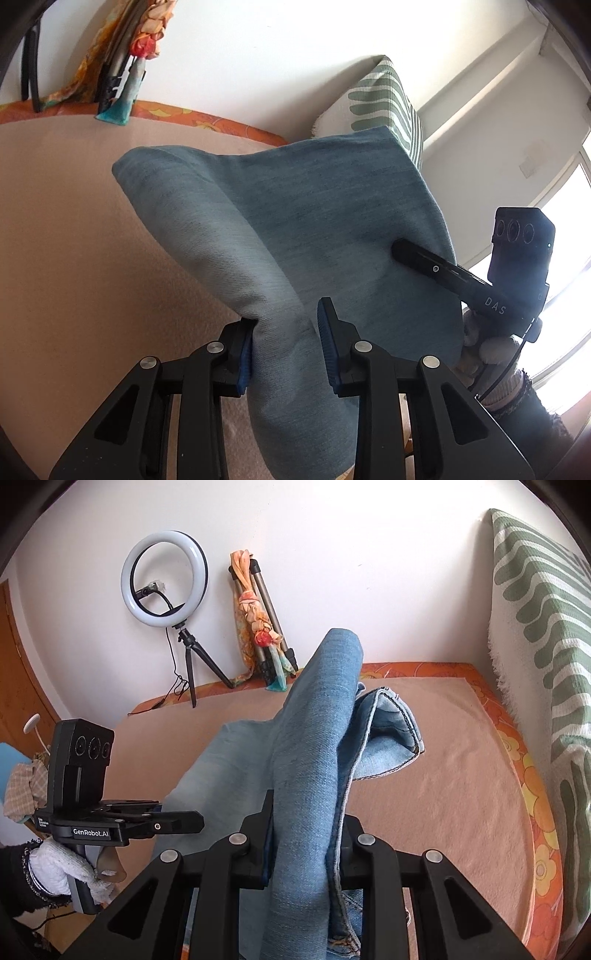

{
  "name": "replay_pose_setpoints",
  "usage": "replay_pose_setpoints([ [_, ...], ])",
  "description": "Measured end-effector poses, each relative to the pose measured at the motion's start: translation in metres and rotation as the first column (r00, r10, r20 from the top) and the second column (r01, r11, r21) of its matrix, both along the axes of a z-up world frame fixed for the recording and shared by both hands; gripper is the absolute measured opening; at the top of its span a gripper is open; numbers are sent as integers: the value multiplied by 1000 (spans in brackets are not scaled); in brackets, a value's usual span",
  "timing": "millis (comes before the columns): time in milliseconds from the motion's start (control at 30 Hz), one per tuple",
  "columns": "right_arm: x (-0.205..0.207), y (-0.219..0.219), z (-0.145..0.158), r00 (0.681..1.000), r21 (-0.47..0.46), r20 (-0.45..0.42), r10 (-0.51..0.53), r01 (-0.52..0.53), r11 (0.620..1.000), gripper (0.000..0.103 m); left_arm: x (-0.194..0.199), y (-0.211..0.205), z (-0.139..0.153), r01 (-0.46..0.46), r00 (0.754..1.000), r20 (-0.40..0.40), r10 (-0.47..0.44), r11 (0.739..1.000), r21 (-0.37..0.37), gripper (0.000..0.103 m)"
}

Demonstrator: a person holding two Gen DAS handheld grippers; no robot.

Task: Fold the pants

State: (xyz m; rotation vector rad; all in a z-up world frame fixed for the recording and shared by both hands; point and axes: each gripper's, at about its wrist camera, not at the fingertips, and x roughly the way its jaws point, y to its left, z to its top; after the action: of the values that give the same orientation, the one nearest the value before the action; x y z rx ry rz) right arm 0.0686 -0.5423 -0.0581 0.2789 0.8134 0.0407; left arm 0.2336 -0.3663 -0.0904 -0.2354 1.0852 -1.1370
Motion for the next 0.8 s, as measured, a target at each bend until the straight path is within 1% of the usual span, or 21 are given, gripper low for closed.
replay_pose_setpoints([
  [167,32,-17,2,1000,-1,21,-16,16,1000,23,31,-16,6,-14,1000,15,14,1000,-6,28],
  [433,91,-48,-8,999,1,30,-43,43,999,23,81,-44,5,-49,998,32,49,999,-9,28],
  [600,131,-62,-14,999,-51,31,-32,33,998,23,111,-64,0,-62,997,38,62,998,-7,28],
  [800,172,-78,-21,999,-58,40,-36,38,998,23,149,-82,-8,-96,995,29,96,995,1,28],
])
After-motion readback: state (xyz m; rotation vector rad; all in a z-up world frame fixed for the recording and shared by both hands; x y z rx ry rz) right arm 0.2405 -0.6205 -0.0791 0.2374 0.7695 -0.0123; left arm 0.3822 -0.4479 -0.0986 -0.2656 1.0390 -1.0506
